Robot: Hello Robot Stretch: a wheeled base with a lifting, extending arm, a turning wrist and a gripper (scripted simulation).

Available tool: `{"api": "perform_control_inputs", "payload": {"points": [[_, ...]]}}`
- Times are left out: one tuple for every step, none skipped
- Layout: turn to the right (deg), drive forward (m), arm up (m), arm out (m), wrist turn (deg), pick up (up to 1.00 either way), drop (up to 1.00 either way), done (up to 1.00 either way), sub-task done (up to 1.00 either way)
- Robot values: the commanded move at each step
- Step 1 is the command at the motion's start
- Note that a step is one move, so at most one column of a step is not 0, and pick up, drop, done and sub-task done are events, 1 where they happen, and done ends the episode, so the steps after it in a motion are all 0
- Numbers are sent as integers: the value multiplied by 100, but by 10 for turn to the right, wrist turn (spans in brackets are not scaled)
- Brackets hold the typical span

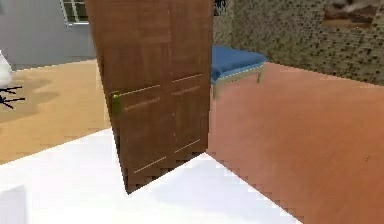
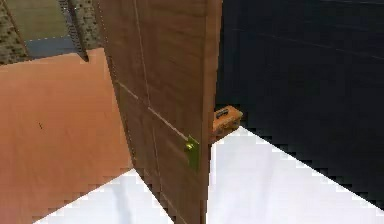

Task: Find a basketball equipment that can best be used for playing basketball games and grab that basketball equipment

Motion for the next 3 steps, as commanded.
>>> {"api": "perform_control_inputs", "payload": {"points": [[420, 0, 0, 0, 0, 0, 0, 0, 0], [0, 70, 0, 0, 0, 0, 0, 0, 0], [180, 0, 0, 0, 0, 0, 0, 0, 0]]}}
